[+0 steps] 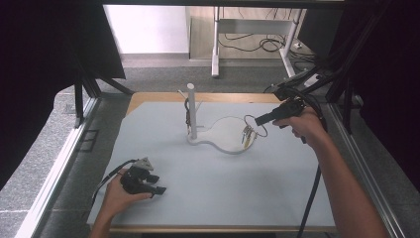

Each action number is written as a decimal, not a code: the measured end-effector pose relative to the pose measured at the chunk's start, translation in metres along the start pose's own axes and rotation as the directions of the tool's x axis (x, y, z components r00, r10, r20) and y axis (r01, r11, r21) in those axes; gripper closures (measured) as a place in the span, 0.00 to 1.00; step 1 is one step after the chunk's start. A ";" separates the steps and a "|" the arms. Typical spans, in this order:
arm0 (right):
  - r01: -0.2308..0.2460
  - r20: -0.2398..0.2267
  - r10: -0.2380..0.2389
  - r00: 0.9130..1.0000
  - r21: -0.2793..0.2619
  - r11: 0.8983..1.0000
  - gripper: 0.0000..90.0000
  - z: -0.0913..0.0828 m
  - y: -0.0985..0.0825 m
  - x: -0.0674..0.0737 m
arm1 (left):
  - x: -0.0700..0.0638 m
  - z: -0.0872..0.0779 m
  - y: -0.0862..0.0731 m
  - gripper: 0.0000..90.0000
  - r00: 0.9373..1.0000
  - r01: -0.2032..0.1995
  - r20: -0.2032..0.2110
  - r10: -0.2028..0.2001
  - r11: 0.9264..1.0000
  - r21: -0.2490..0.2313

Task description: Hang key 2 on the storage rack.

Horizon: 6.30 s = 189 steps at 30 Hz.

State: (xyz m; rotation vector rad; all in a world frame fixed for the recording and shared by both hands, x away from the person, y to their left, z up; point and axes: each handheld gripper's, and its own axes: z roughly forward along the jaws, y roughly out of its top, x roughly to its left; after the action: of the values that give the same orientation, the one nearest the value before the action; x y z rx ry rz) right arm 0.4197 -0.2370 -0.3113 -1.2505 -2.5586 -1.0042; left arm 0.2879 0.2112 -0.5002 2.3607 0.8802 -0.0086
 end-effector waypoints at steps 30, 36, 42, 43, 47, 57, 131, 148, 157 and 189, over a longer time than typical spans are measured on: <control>-0.034 0.006 0.034 0.999 -0.018 0.999 0.97 0.007 0.038 -0.003 | 0.001 -0.002 0.001 0.48 1.000 0.001 -0.001 -0.001 1.000 -0.008; -0.040 0.003 0.040 0.999 -0.017 0.999 0.97 0.015 0.046 -0.006 | 0.000 -0.001 0.000 0.48 1.000 0.001 0.002 -0.001 1.000 -0.020; -0.044 -0.006 0.044 0.999 -0.020 0.999 0.97 0.021 0.055 -0.008 | 0.001 -0.005 0.001 0.48 1.000 0.008 0.002 -0.008 0.999 -0.050; -0.046 -0.007 0.046 0.999 -0.018 0.999 0.97 0.022 0.056 -0.009 | 0.001 -0.006 0.000 0.48 1.000 0.003 0.002 -0.003 0.999 -0.049; -0.046 -0.009 0.046 0.999 -0.022 0.999 0.97 0.027 0.061 -0.009 | 0.001 -0.005 0.000 0.48 1.000 0.005 0.004 -0.005 0.999 -0.052; -0.041 -0.004 0.041 0.999 -0.019 0.999 0.97 0.037 0.071 -0.008 | 0.001 -0.006 0.000 0.48 1.000 0.001 0.005 -0.001 0.999 -0.053; 0.036 -0.013 -0.036 0.999 0.025 0.999 0.97 0.118 0.130 0.026 | 0.003 -0.016 -0.003 0.48 1.000 0.000 0.012 0.001 0.996 -0.087; 0.053 -0.036 -0.051 0.998 0.049 0.997 0.97 0.138 0.119 0.030 | 0.003 -0.016 -0.003 0.48 1.000 -0.002 0.008 0.003 0.997 -0.082; 0.070 -0.038 -0.068 0.997 0.055 0.996 0.96 0.149 0.111 0.031 | 0.003 -0.016 -0.003 0.48 1.000 -0.008 0.005 0.008 0.997 -0.073; 0.161 -0.014 -0.162 0.987 -0.079 0.984 0.61 0.096 0.044 0.020 | 0.003 -0.013 -0.002 0.48 1.000 0.006 0.018 -0.005 0.997 -0.079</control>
State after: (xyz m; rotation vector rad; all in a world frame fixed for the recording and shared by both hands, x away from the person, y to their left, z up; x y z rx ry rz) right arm 0.4558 -0.1455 -0.3553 -1.0573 -2.6649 -1.1506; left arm 0.2865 0.2210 -0.4908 2.2816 0.8627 0.0022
